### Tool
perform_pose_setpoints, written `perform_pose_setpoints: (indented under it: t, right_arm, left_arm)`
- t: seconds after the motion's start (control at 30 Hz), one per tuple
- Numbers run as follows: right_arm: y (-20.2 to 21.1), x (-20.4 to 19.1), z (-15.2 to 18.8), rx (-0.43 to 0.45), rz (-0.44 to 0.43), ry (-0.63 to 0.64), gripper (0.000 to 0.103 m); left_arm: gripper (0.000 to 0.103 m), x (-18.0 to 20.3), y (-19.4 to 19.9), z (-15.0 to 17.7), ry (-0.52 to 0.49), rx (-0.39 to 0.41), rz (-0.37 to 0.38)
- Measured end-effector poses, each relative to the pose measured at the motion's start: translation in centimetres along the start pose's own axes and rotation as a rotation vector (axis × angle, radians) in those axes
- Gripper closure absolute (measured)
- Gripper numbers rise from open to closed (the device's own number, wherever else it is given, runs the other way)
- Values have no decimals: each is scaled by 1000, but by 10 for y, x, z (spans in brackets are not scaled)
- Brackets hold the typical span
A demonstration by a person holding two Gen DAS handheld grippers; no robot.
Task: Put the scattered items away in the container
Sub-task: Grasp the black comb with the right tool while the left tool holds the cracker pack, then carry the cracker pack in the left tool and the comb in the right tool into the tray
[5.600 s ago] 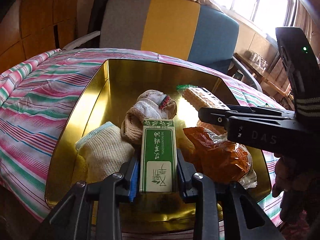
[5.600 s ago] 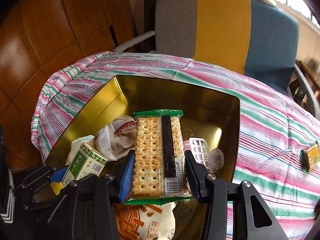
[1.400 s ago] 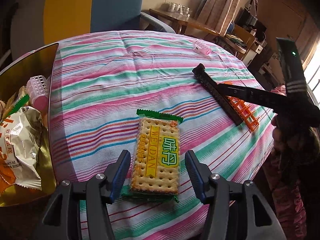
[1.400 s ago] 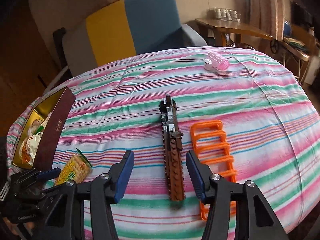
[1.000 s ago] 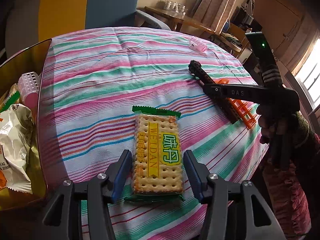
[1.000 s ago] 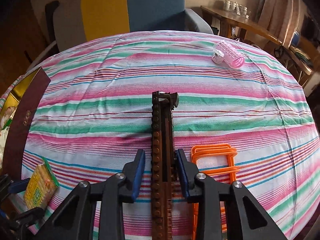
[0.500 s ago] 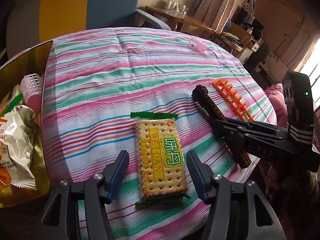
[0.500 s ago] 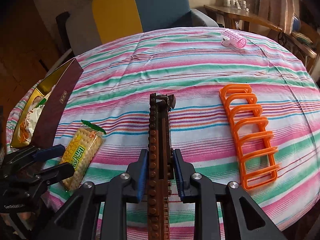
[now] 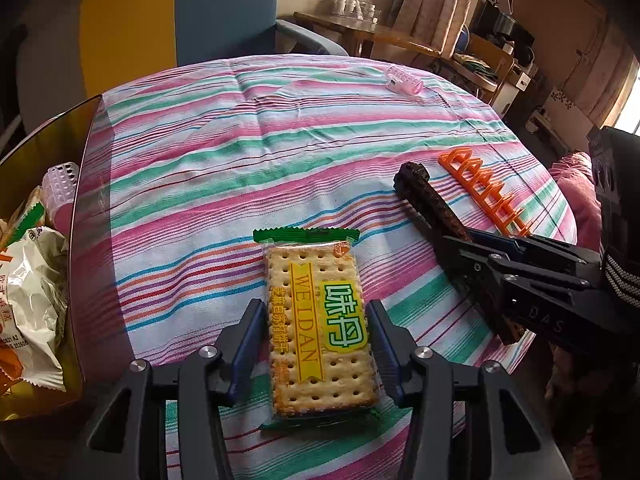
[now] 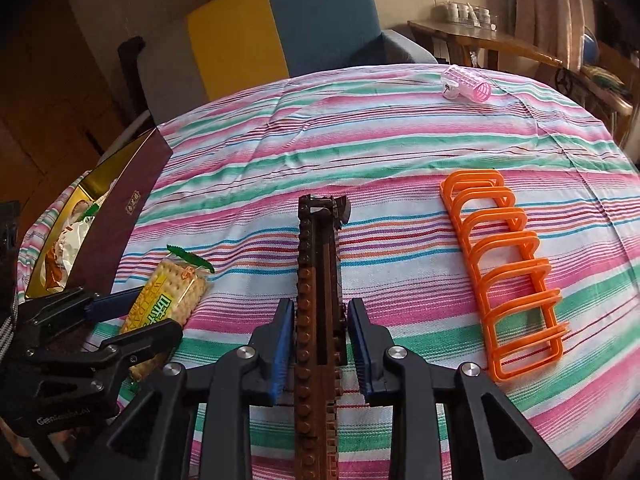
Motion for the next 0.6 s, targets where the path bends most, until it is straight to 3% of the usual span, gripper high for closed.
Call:
perform_pose_setpoints:
  t: [0.23,0.6]
  right_arm:
    - [5,-3,3,3,6,-5,78]
    - [19,-35,5,15,-39,22,78]
  left_arm:
    - [51,-2,9,4,14,18,17]
    - [51,-10,47,-2,28,114,17]
Point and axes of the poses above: each gripper's, at about its wrist camera, not at the fingertips, and y roughly against the way its jaws point, x to its right, z to its underside, the point moved 9 cm from there along -y, roughly the way its jaws point, and after that the axes turned 2 degrees about -y, right-handed, at the moved point
